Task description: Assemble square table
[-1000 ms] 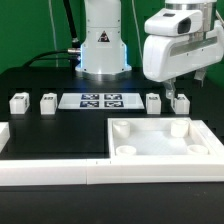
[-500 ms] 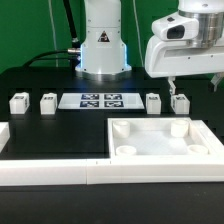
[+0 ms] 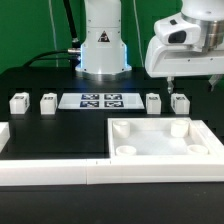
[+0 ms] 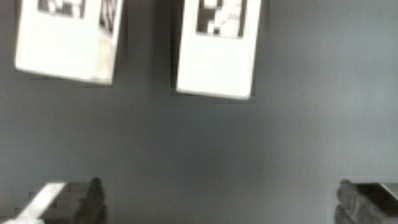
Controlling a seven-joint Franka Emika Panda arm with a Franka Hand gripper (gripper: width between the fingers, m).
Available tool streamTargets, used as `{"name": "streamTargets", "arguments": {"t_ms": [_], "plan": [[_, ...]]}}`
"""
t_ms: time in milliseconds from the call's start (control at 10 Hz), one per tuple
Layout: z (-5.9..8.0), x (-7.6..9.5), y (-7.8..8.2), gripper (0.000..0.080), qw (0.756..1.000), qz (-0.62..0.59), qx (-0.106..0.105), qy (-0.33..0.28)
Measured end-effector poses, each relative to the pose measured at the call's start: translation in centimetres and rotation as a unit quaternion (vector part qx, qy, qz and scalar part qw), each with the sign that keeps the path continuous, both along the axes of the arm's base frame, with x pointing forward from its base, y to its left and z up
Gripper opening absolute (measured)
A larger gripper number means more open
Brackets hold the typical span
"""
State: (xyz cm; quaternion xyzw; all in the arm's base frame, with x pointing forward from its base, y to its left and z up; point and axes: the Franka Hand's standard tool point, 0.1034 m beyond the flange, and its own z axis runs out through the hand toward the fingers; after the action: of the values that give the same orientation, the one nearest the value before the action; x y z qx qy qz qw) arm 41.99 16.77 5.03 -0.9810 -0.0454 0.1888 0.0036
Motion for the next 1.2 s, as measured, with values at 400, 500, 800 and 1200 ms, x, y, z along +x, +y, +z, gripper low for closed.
{"name": "streamTargets", "arguments": {"t_ms": [400,500,800,1200], "plan": [[-0.4,-0.6,-0.2,0.0649,0.994,0.001,-0.020,0.111],[-0.6,-1.8,0.2,0.0649,0.984,-0.016,-0.022,0.174],[-2.7,-2.3,1.3,0.0649,0.969,-0.013,-0.021,0.245],[-3.3,-3.4,0.5,0.0649,0.963,-0.012,-0.027,0.269]]}}
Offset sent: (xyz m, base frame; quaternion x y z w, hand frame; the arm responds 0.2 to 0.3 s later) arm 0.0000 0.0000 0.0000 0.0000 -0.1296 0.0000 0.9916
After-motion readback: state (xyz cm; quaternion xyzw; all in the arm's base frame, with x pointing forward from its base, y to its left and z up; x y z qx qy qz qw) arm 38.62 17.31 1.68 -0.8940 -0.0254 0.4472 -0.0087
